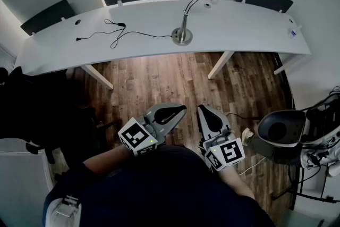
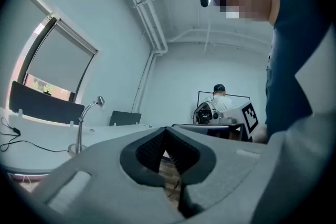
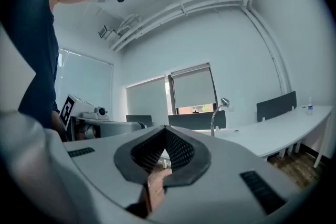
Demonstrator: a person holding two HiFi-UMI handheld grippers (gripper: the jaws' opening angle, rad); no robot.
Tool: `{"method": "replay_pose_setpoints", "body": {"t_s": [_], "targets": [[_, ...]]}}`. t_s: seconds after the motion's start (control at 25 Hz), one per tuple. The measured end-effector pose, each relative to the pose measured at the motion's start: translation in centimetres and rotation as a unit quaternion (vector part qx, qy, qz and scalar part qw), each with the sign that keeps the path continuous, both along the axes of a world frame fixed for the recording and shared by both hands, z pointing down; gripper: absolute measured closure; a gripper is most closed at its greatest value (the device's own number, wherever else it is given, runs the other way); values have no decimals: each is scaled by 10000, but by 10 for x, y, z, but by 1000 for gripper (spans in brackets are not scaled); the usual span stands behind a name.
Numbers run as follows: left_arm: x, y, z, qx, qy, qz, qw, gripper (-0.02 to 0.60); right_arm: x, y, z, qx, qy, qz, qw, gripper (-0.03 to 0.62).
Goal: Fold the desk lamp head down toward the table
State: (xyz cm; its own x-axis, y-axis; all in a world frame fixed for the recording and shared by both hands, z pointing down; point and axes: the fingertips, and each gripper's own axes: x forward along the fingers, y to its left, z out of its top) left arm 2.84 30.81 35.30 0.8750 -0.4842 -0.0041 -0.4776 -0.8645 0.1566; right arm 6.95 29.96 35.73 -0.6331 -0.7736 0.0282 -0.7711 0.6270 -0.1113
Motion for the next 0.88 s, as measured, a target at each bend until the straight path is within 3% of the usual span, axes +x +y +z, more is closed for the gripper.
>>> {"method": "replay_pose_setpoints", "body": {"t_s": [0.48, 0.88], "targets": [[38, -5, 4, 37, 31, -279, 9996, 577, 33, -3, 14, -22, -44, -338, 9994, 585], [40, -37, 16, 53, -18, -548, 9985, 577, 46, -30, 30, -130, 56, -477, 9988, 583]]}}
